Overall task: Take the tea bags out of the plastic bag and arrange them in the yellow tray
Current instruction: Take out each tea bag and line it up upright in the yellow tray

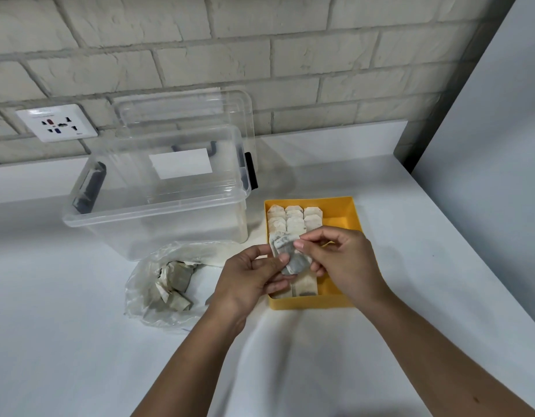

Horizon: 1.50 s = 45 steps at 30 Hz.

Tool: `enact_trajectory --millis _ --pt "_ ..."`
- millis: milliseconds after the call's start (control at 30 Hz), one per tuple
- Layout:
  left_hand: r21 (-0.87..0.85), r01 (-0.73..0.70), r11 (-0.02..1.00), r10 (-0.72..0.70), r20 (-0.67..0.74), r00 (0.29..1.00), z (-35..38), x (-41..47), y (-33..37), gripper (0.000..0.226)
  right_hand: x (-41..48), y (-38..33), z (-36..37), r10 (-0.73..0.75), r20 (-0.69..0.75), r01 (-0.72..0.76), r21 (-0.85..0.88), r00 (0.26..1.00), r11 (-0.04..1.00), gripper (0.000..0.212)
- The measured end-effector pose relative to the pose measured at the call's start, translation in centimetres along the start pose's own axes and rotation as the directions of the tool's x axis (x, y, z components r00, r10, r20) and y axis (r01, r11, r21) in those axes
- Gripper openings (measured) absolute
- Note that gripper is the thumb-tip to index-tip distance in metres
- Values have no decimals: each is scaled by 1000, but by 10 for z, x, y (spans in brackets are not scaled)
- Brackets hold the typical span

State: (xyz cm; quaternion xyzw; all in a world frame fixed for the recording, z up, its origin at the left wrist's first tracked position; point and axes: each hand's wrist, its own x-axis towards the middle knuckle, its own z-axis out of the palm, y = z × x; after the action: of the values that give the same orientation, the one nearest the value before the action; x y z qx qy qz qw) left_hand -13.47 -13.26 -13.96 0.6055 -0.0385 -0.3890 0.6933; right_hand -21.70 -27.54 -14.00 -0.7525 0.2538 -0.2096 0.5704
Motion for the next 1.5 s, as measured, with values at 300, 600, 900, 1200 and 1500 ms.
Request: enact_trajectory --millis 300,600,900,1200,1500 --pt "-27 3 1000 -3 -16 1000 3 7 -2 23 6 6 -14 141 -127 -116 188 982 975 5" --pt "52 -43 998 46 -62 997 -13 22 2 24 48 41 -30 62 -155 -124 -434 986 893 5" --pt "136 -89 987 95 -39 995 -16 21 13 18 69 51 -8 385 -158 -405 -121 909 907 9" --pt "95 -86 992 91 -50 995 -15 23 11 11 61 48 -6 143 -150 -198 -470 978 860 24" --pt "136 -53 989 61 -51 997 -3 26 5 26 17 3 -1 108 62 -108 5 992 994 11"
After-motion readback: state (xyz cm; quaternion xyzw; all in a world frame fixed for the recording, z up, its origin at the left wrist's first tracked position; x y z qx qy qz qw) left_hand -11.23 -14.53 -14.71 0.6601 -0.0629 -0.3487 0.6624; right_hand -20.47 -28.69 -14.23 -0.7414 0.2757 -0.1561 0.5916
